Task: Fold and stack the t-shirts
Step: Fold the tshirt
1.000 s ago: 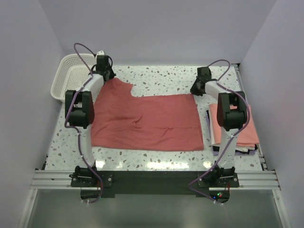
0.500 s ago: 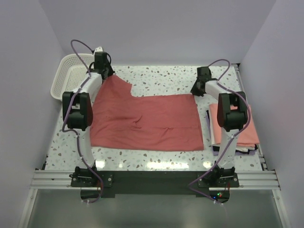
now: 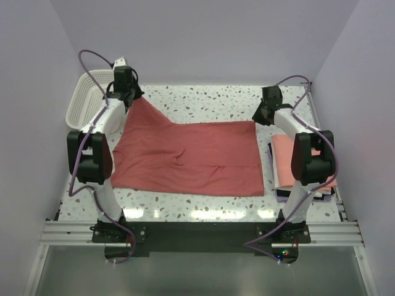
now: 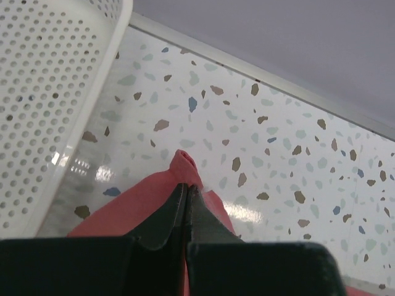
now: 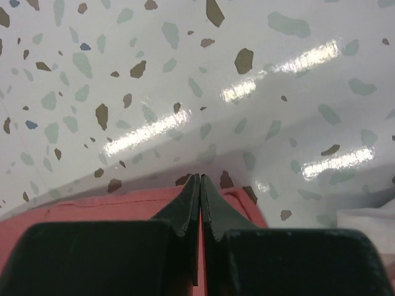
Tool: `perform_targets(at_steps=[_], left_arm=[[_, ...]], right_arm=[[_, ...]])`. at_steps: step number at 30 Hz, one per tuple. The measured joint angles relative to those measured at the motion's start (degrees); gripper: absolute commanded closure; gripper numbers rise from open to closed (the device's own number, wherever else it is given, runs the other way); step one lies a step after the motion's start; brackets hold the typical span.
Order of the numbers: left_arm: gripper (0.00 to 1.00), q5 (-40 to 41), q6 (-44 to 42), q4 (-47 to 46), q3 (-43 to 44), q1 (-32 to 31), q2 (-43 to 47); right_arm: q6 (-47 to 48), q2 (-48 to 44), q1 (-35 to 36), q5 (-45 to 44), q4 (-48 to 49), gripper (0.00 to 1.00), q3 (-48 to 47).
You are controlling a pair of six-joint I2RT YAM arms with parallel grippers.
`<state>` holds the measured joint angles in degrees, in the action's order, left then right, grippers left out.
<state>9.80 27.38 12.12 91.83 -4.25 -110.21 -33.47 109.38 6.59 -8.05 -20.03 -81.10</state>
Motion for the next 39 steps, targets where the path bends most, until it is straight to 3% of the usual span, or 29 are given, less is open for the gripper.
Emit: perform_targets(at_steps=[16,26,39], left_arm=[[1.0,1.01,5.7,3.69,-25.31,0.11,24.52],[1.0,1.14,6.12,8.33,-31.54,0.42,34.56],[1.0,0.76,3.89,13.86,-34.4,3.82,45.66]], right_arm=[[-1.51,-14.36,-0.02,1.44,0.5,1.0,17.25],[-1.7,-23.65,0.0,3.15,1.55,1.0,26.69],[-1.01,-27.58,-0.02,3.06,1.53,1.0,31.67]])
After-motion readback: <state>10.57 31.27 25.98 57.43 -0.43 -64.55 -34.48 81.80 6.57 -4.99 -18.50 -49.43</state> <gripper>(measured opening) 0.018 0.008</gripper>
